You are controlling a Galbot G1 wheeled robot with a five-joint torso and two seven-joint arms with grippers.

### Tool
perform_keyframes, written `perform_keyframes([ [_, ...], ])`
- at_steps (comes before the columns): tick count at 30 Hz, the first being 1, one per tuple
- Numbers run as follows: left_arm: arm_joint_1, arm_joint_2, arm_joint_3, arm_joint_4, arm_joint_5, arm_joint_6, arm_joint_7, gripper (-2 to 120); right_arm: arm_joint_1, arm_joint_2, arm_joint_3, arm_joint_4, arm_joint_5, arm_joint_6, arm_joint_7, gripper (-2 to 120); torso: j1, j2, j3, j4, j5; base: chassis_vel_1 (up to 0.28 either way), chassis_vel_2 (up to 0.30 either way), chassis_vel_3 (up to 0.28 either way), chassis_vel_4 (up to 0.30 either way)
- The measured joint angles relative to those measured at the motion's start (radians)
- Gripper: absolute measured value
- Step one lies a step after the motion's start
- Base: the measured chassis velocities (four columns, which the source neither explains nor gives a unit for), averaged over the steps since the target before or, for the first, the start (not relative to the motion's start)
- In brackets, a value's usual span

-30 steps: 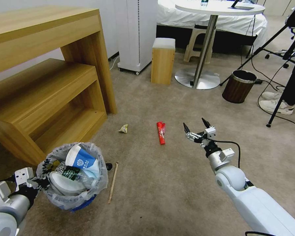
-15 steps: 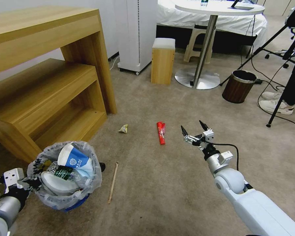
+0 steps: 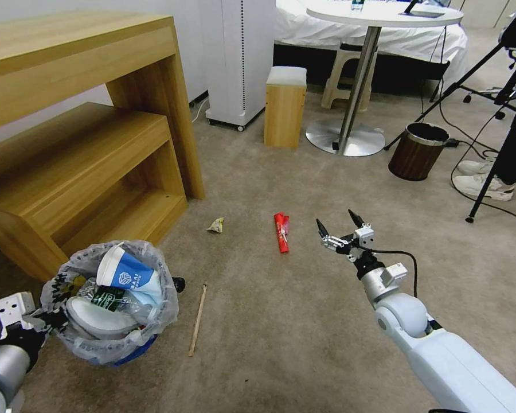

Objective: Pick up the trash bin and place the garbage on the floor into it.

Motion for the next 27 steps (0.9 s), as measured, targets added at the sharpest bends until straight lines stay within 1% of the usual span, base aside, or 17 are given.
perform_keyframes([
  [5,0.0,-0.001,0.003,0.0,0.002,0.0,0.0,1,0.0,-0.007,-0.04,0.017,0.04,-0.038,-0.003,100,0.0,0.0,0.0,-0.0001,0.0001,0.0,0.0,0.0,0.0],
  [8,0.001,-0.009,0.01,-0.003,0.006,0.0,0.0,1,0.005,0.0,-0.095,0.027,0.116,-0.084,-0.004,100,0.0,0.0,0.0,0.0,0.0001,0.0,0.0,0.0,0.0],
  [9,0.001,-0.009,0.01,-0.003,0.006,0.0,0.0,1,0.005,0.0,-0.095,0.027,0.116,-0.084,-0.004,100,0.0,0.0,0.0,0.0,0.0001,0.0,0.0,0.0,0.0],
  [12,0.01,-0.017,0.017,-0.009,0.016,0.0,0.003,1,0.027,0.013,-0.161,-0.001,0.186,-0.108,-0.015,100,0.0,0.0,0.0,-0.0001,0.0002,0.0,0.0,0.0,0.0],
  [13,0.01,-0.017,0.017,-0.009,0.016,0.0,0.003,1,0.027,0.013,-0.161,-0.001,0.186,-0.108,-0.015,100,0.0,0.0,0.0,-0.0001,0.0002,0.0,0.0,0.0,0.0],
  [15,0.015,-0.021,0.02,-0.016,0.019,0.0,0.003,1,0.058,0.024,-0.223,-0.035,0.244,-0.114,-0.033,100,0.0,0.0,0.0,0.0,0.0002,0.0,0.0,0.0,0.0],
  [16,0.015,-0.021,0.02,-0.016,0.019,0.0,0.003,1,0.058,0.024,-0.223,-0.035,0.244,-0.114,-0.033,100,0.0,0.0,0.0,0.0,0.0002,0.0,0.0,0.0,0.0],
  [19,0.023,-0.026,0.022,-0.023,0.024,0.0,0.004,1,0.094,0.044,-0.312,-0.07,0.304,-0.118,-0.057,100,0.0,0.0,0.0,0.0001,0.0002,0.0,0.0,0.0,0.0],
  [20,0.023,-0.026,0.022,-0.023,0.024,0.0,0.004,1,0.094,0.044,-0.312,-0.07,0.304,-0.118,-0.057,100,0.0,0.0,0.0,0.0001,0.0002,0.0,0.0,0.0,0.0],
  [24,0.027,-0.029,0.018,-0.029,0.025,0.0,0.004,1,0.108,0.045,-0.401,-0.065,0.349,-0.128,-0.074,100,0.0,0.0,0.0,-0.0001,0.0001,0.0,0.0,0.0,0.0],
  [25,0.027,-0.029,0.018,-0.029,0.025,0.0,0.004,1,0.108,0.045,-0.401,-0.065,0.349,-0.128,-0.074,100,0.0,0.0,0.0,-0.0001,0.0001,0.0,0.0,0.0,0.0],
  [27,0.025,-0.035,0.019,-0.03,0.029,0.0,0.004,1,0.117,0.039,-0.446,-0.055,0.372,-0.137,-0.074,100,0.0,0.0,0.0,0.0,0.0002,0.0,0.0,0.0,0.0],
])
